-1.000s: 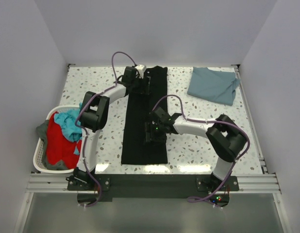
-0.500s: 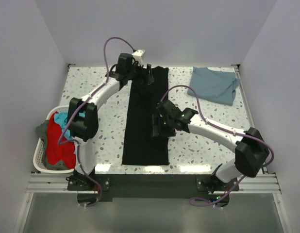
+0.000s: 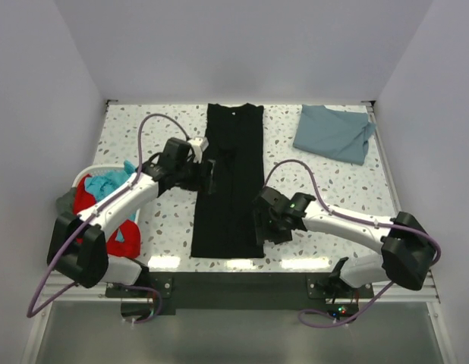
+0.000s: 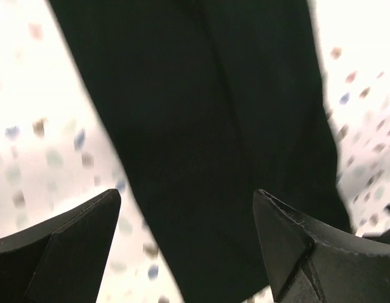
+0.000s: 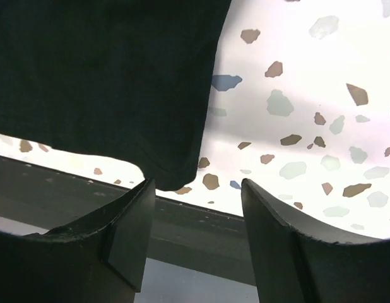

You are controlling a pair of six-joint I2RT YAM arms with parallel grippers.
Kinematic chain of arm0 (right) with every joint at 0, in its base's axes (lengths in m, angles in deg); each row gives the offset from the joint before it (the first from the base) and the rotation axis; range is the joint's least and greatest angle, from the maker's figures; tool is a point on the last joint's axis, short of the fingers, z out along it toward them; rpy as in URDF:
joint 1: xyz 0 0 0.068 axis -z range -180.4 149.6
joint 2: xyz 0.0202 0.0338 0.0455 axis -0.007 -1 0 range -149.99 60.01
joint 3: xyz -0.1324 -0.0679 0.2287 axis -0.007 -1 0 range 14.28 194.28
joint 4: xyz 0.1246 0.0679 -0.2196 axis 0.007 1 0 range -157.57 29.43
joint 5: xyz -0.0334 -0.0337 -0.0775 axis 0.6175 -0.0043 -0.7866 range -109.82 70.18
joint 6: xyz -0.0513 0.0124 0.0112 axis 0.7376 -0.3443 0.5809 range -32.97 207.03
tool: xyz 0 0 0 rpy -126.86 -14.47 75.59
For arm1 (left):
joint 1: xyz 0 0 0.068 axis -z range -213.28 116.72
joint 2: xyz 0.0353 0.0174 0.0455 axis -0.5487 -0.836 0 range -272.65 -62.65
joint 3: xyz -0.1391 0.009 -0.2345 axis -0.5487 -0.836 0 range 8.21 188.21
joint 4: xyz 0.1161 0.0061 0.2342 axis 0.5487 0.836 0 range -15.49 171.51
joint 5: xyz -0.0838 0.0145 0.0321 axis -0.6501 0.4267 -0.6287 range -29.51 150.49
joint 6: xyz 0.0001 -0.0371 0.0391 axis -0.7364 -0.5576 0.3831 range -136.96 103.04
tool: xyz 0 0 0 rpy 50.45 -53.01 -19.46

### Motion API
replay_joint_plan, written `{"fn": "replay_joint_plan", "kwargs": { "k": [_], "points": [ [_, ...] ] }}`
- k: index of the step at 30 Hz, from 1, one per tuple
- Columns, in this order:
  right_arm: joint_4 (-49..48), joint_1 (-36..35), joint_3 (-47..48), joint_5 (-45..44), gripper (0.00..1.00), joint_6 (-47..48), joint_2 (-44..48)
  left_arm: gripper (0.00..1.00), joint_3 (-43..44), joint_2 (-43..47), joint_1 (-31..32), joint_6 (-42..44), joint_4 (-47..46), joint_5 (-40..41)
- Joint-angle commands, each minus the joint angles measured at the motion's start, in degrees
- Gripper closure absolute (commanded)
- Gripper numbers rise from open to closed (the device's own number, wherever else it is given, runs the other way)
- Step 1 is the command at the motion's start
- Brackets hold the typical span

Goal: Fold and stack the t-shirts
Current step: Fold the tshirt

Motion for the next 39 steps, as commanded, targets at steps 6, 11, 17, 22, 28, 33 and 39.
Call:
{"fn": "replay_joint_plan", "kwargs": {
  "k": [6,11,17,22,28,33,39],
  "points": [
    [-2.4,-2.9,1.0,-1.3,0.42,-0.7,-5.6,0.11,-11.7,12.3,0.7,-5.4,9.8,-0.1],
    [-4.3,-3.7,0.8,-1.5,0.45,-0.9,-7.7,0.12,-13.3,14.1,0.7,-6.2,11.8,-0.5],
    [-4.5,-4.6,0.6,-1.7,0.46,-1.9,-9.2,0.12,-13.9,13.7,0.7,-6.3,13.1,-0.8],
    [-4.1,-5.1,0.3,-1.8,0.49,-2.5,-9.6,0.13,-15.0,13.5,0.7,-6.8,13.8,-1.0],
    [-4.7,-5.5,-0.4,-1.1,0.55,-2.9,-8.9,0.18,-17.4,13.4,0.8,-6.7,15.0,-2.4],
    [-6.0,-5.5,-1.3,1.2,0.62,-1.8,-9.3,0.24,-19.3,13.4,1.3,-7.1,15.3,-4.4],
    [-6.1,-5.5,-2.3,1.7,0.66,0.1,-9.3,0.32,-21.7,11.6,4.0,-8.5,15.3,-7.4]
  ]
}}
